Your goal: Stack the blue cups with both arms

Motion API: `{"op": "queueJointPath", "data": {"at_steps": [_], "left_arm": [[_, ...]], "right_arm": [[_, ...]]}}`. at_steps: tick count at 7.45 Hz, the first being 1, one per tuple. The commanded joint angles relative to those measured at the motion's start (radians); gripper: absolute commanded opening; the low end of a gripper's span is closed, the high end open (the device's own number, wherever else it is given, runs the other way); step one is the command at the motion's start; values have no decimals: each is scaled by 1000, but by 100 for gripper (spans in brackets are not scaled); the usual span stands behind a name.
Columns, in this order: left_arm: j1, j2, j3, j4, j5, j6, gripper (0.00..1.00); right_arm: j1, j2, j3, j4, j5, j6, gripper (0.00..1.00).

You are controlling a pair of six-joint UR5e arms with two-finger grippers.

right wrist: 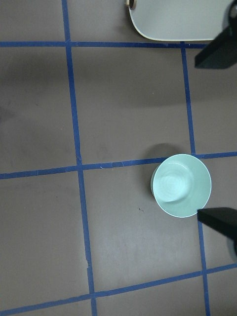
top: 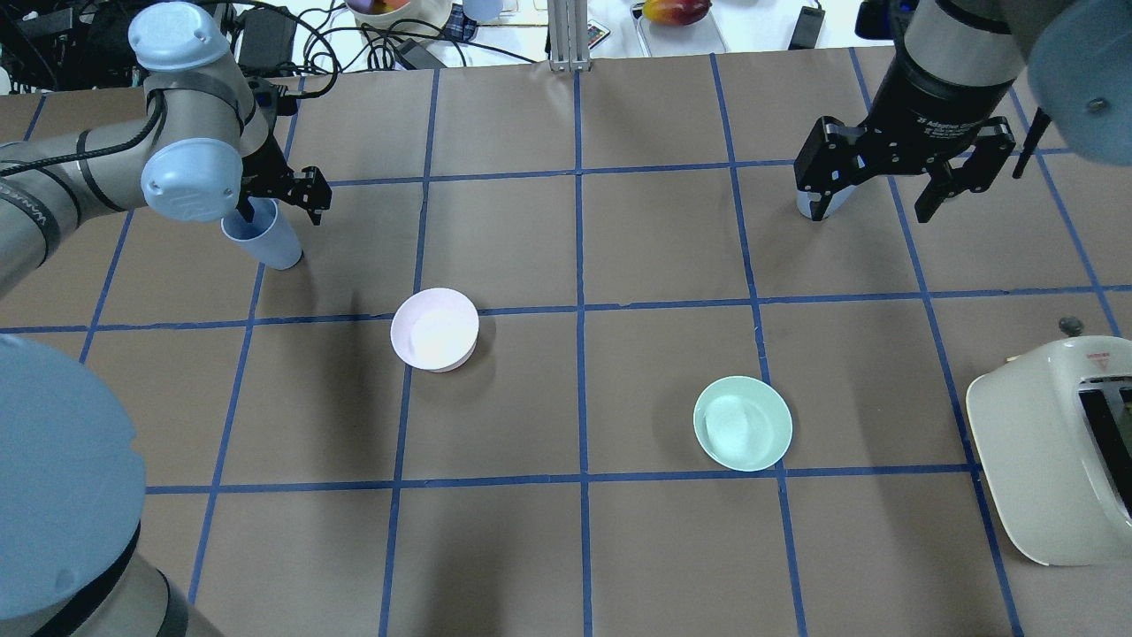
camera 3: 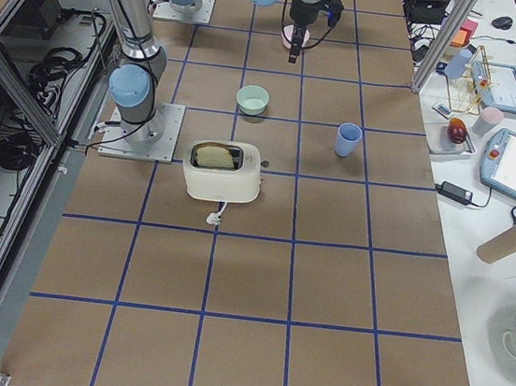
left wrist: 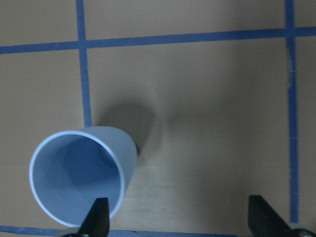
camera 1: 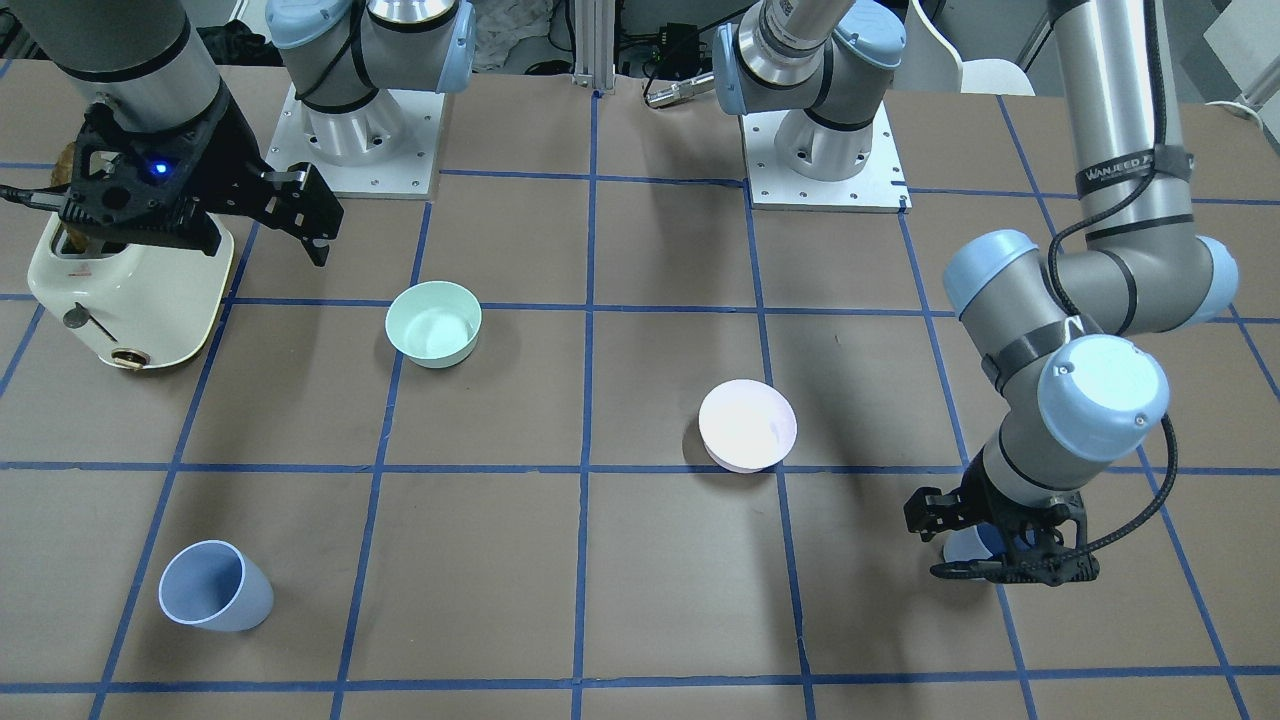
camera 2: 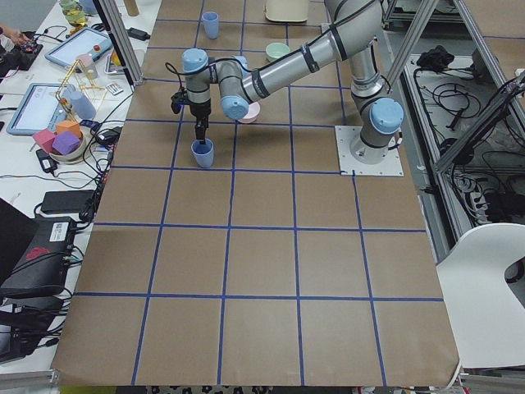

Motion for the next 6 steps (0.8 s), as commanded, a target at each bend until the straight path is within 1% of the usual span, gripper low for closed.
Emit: {"op": "queueJointPath", "data": {"at_steps": [1, 2, 4, 5, 6], "left_arm": [[6, -24, -1, 24, 4, -7, 0], [5, -19, -3, 26, -6, -7, 0], [-75, 19, 15, 12, -14, -23, 0], [-163, 25, 61, 10, -31, -103, 0], [-255, -2, 145, -22, -29, -241, 0]], "right_arm": [[0, 0, 4, -4, -1, -1, 100], [-2, 0, 3, -4, 0, -1, 100], [-14, 5, 1, -12, 3, -16, 100], [-23, 44, -2, -54, 0, -16, 100], [-40, 84, -16, -105, -4, -20, 100]]}}
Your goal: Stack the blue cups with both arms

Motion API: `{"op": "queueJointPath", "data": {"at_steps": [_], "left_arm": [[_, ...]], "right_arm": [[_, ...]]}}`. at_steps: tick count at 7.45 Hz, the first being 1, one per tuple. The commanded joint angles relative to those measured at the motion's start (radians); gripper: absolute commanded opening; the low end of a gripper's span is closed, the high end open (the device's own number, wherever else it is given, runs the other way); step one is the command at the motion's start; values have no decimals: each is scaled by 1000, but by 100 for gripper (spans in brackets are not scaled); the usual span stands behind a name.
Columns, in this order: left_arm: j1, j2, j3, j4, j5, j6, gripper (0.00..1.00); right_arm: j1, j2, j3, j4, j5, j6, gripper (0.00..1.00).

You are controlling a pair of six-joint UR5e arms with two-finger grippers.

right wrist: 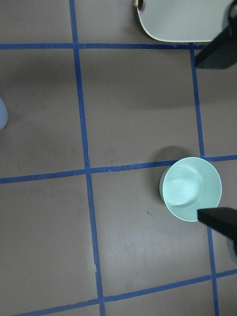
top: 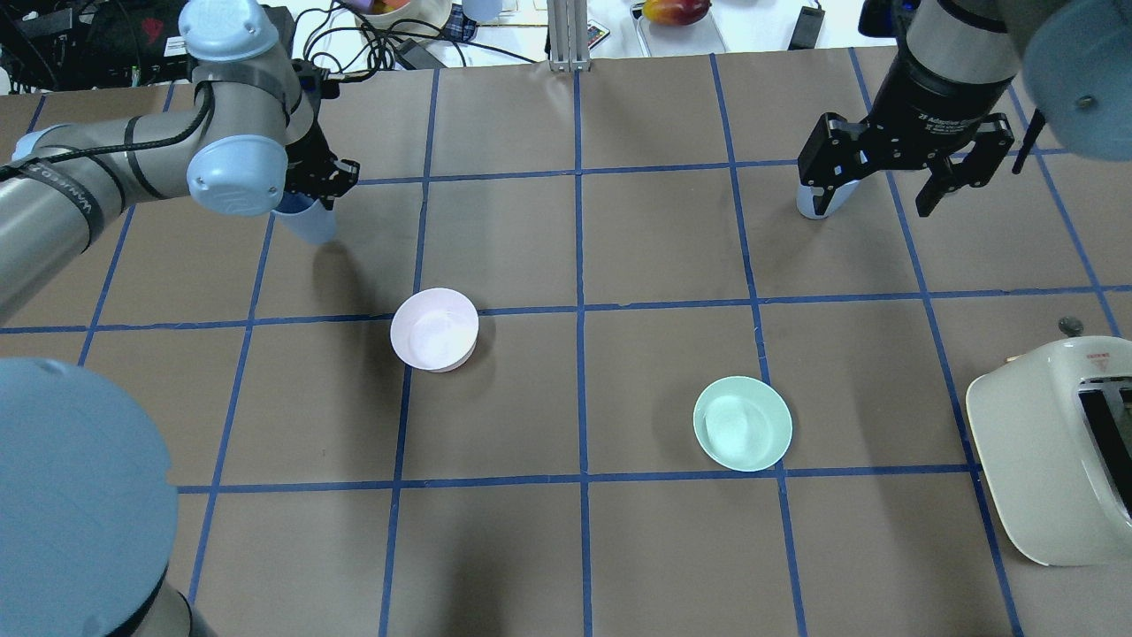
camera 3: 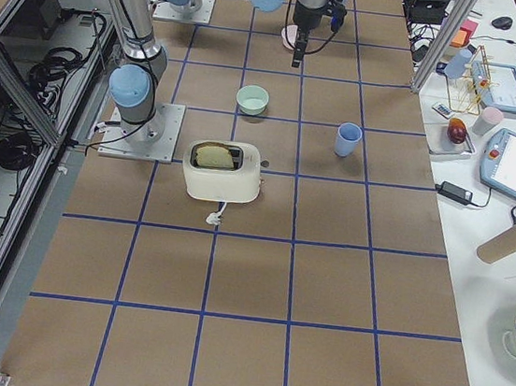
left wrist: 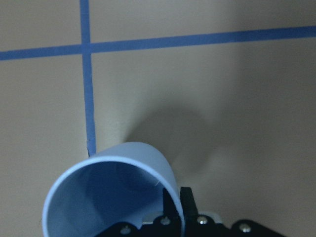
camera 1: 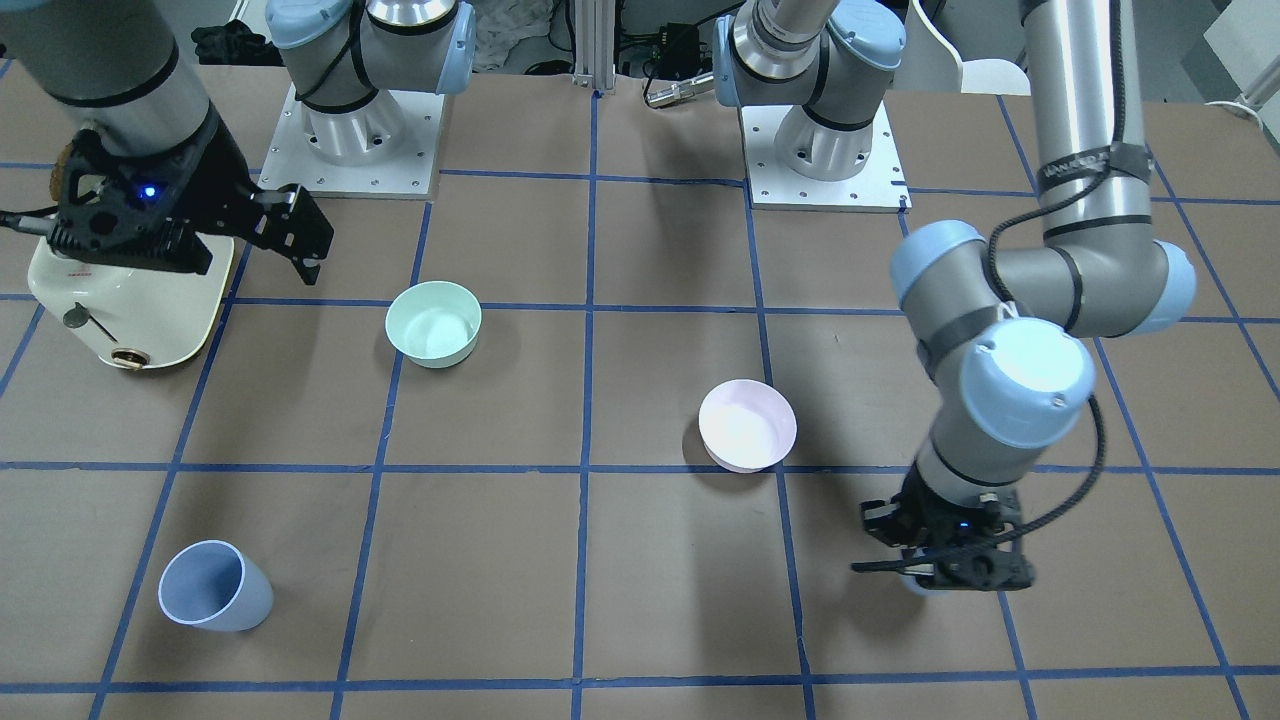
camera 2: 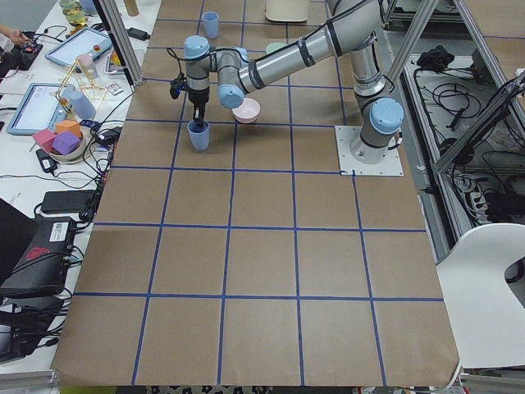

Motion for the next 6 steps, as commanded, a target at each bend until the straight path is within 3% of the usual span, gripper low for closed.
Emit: {"op": "queueJointPath", "data": {"at_steps": [1, 2, 4, 6], "left_arm": [[-186, -35, 142, -66, -39, -266, 0], [-249, -55, 179, -68, -80, -334, 0], [-417, -109, 233, -87, -68, -381, 0], [-493, -54, 192, -292, -106, -460, 0]], "right_arm": [[-37, 101, -31, -134, -2, -6, 100], [-63, 162, -71, -177, -2, -35, 100], [-106, 333, -218, -217, 2, -141, 100], [-122, 507, -329, -295, 7, -144, 100]]}}
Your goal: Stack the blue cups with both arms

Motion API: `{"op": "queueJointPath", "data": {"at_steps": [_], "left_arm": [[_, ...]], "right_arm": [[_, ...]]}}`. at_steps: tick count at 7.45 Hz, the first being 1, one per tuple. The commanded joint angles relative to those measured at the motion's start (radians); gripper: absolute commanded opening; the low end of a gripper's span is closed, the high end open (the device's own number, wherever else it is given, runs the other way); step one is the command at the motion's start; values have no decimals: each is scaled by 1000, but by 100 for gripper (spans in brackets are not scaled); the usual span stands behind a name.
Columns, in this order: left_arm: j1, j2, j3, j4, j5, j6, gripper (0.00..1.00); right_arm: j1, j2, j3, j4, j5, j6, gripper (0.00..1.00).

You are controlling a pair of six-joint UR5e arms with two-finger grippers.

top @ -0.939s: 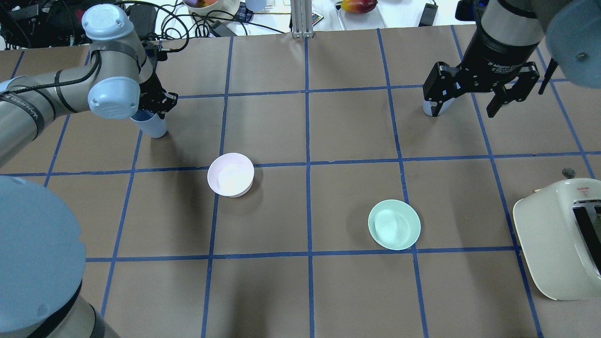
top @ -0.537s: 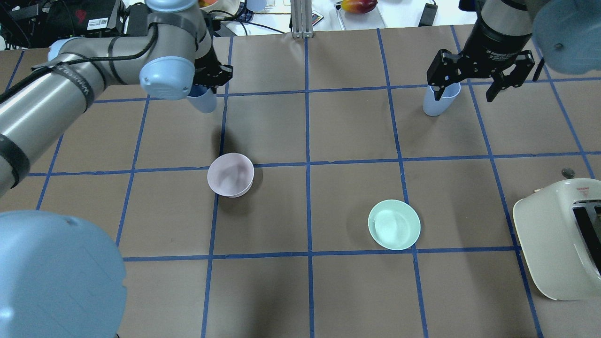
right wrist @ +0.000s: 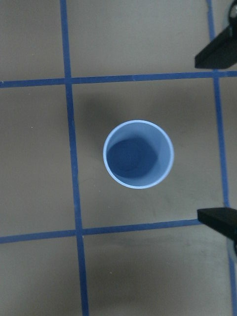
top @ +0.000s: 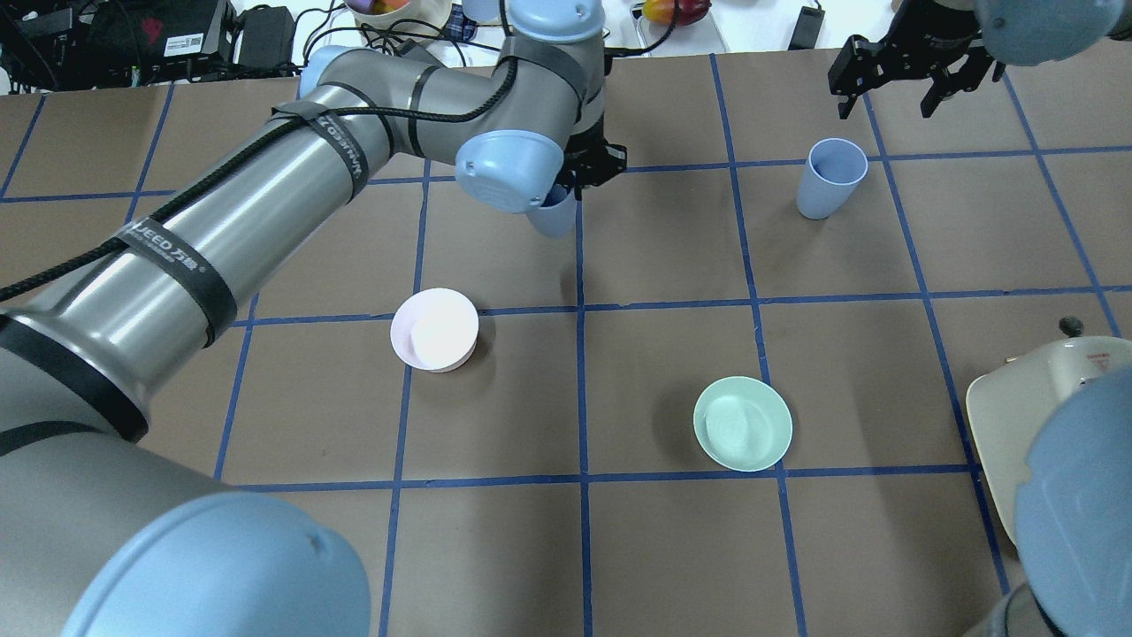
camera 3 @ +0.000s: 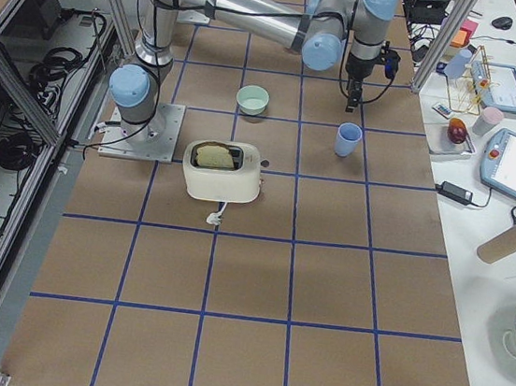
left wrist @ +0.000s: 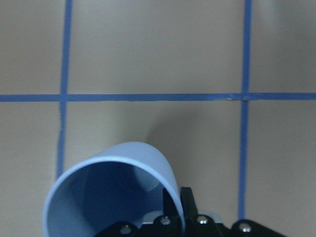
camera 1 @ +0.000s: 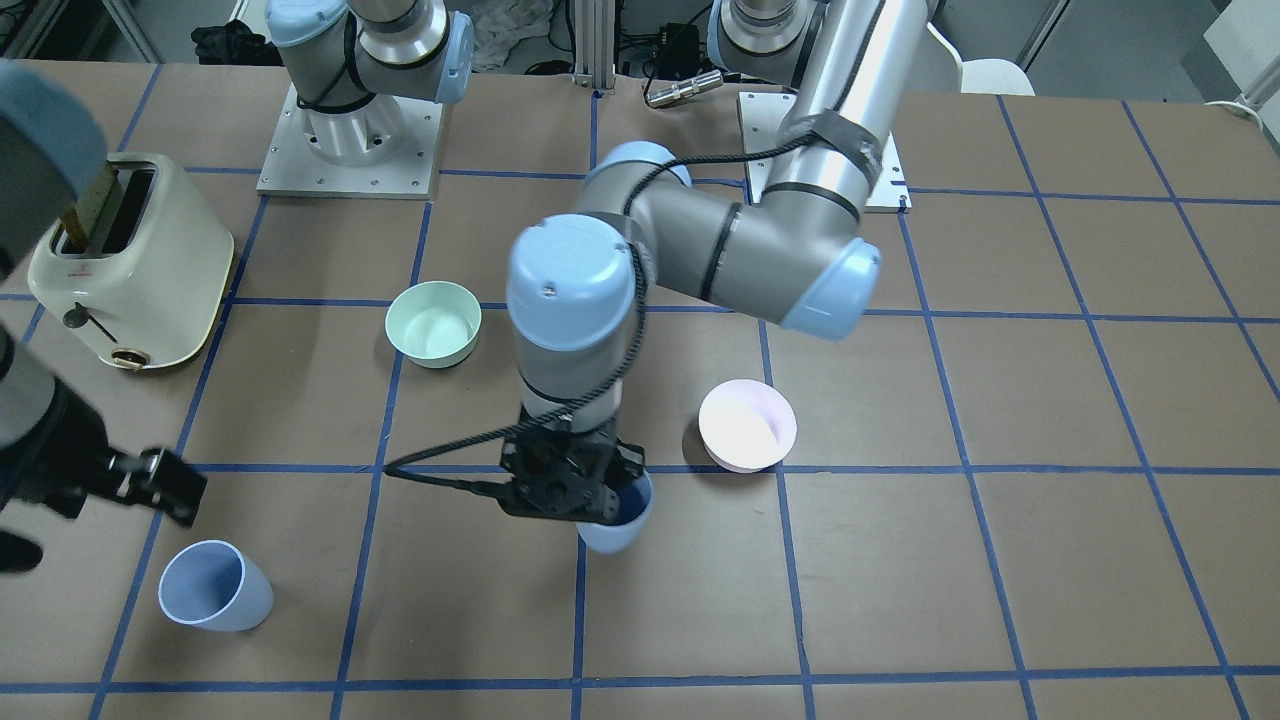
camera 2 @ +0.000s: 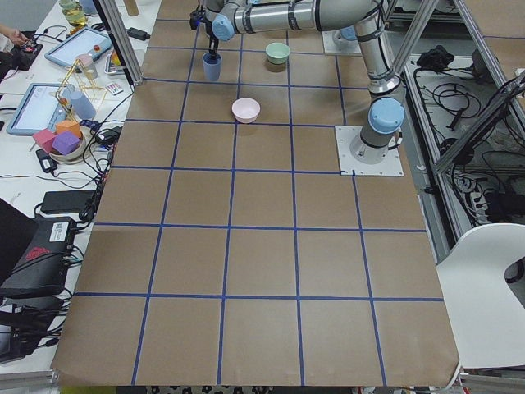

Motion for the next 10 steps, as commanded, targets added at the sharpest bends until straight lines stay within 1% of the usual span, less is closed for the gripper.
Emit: {"op": "queueJointPath", "data": {"at_steps": [1, 2, 3, 4, 6, 7, 8, 9, 10], "left_arm": [[-61, 41, -89, -117, -38, -100, 0], [-59, 45, -144, -108, -38, -111, 0], [-61, 45, -159, -108, -43, -114, 0], [-59, 32, -165, -103, -40, -113, 99], [-44, 70, -151, -117, -39, -100, 100], [-12, 114, -131, -175, -54, -93, 100], [63, 162, -71, -313, -89, -53, 100], [144, 209, 3, -415, -91, 57, 100], [213, 255, 37, -468, -82, 117, 100]], "right_arm": [[-15, 146, -75, -40, 4, -32, 100], [-30, 168, -72, -48, -3, -65, 100], [-56, 185, -64, -48, 6, -69, 100], [-61, 201, -64, -45, 7, -69, 100], [-61, 203, -55, -5, 6, -60, 100], [-61, 203, -44, 16, 6, -57, 100], [-61, 203, -40, 24, 6, -55, 100], [-61, 203, -35, 24, 6, -58, 100], [-61, 205, -35, 22, 10, -66, 92]]}}
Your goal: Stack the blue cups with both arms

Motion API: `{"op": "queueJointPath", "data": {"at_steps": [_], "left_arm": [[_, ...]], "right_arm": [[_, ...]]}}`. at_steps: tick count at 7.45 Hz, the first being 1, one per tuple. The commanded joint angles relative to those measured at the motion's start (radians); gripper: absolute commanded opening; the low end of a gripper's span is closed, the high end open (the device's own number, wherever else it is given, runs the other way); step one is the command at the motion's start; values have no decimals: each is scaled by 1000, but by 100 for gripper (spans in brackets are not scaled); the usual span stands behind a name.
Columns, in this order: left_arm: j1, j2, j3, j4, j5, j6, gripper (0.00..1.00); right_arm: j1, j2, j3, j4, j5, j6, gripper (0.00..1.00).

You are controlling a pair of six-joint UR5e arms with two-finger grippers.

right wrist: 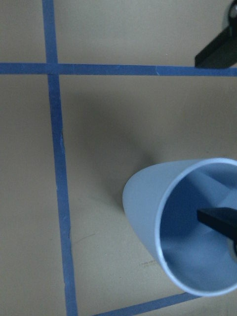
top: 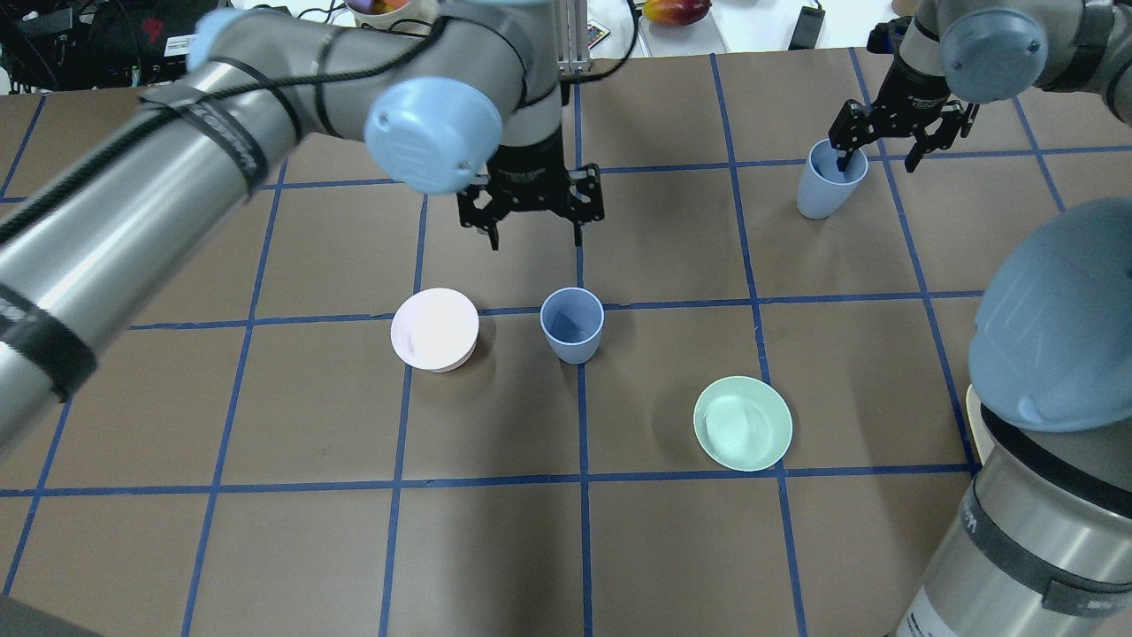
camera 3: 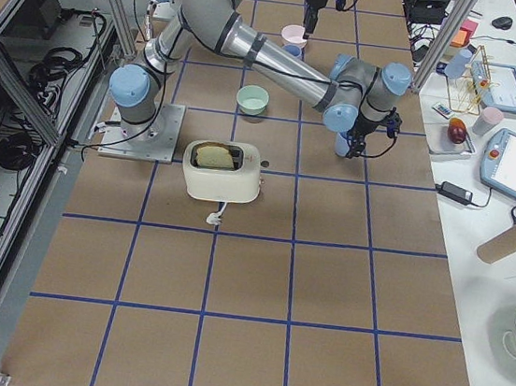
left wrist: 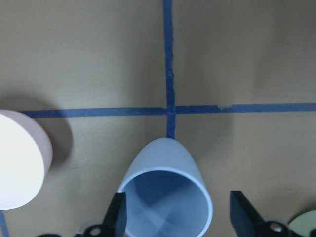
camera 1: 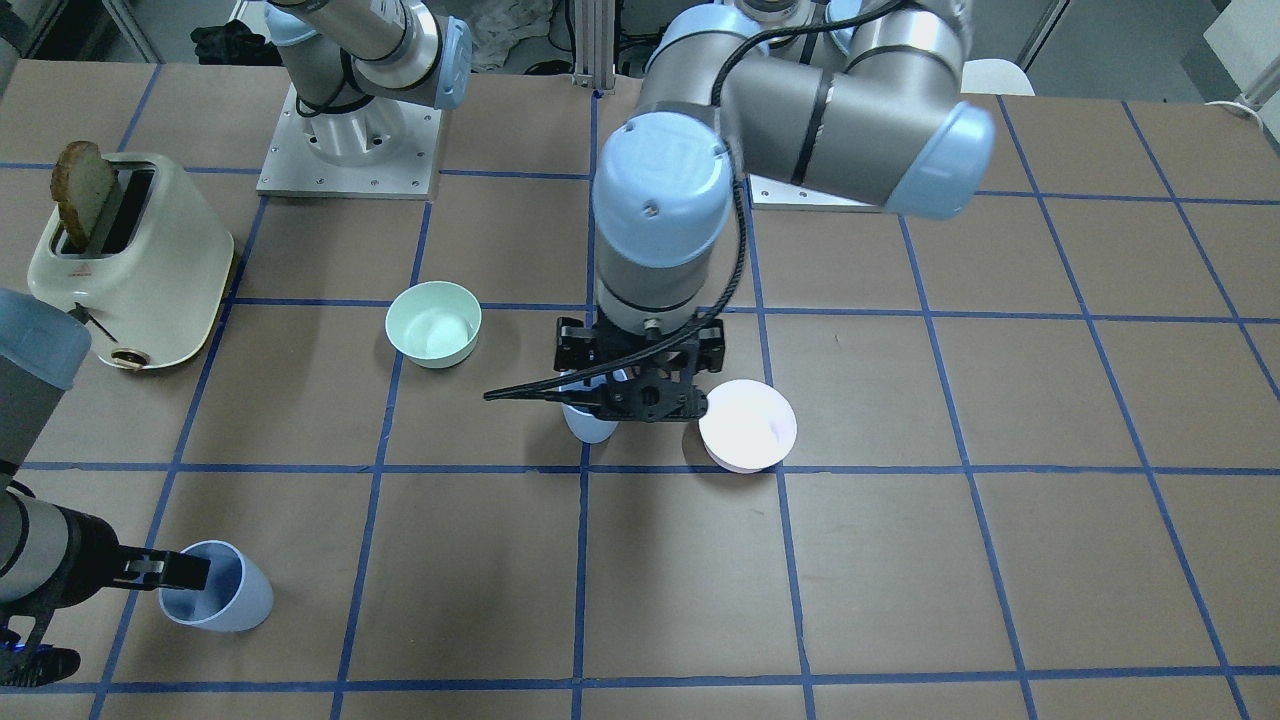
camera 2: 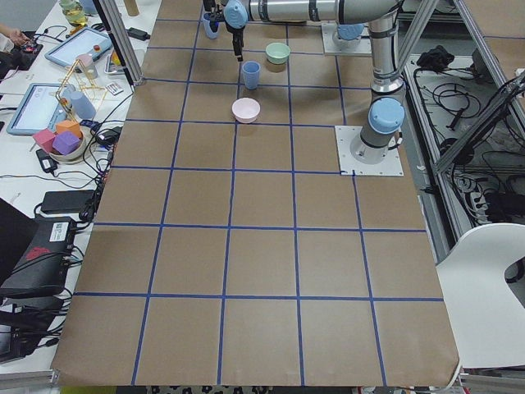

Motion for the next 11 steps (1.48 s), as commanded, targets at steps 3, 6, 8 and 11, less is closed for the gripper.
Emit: {"op": "queueJointPath", "data": {"at_steps": [3, 6, 8, 11], "left_arm": [[166, 226, -40, -48, -2, 119, 100], [273, 309, -155, 106, 46, 137, 100], [273, 308, -119, -39, 38, 209, 100], [267, 294, -88, -97, 37, 205, 100]], "right_arm": [[0, 0, 3, 24, -1, 6, 0], [0, -2, 0, 47, 2, 6, 0], [5, -35, -15, 95, 11, 28, 0], [125, -208, -9, 315, 148, 267, 0]]}}
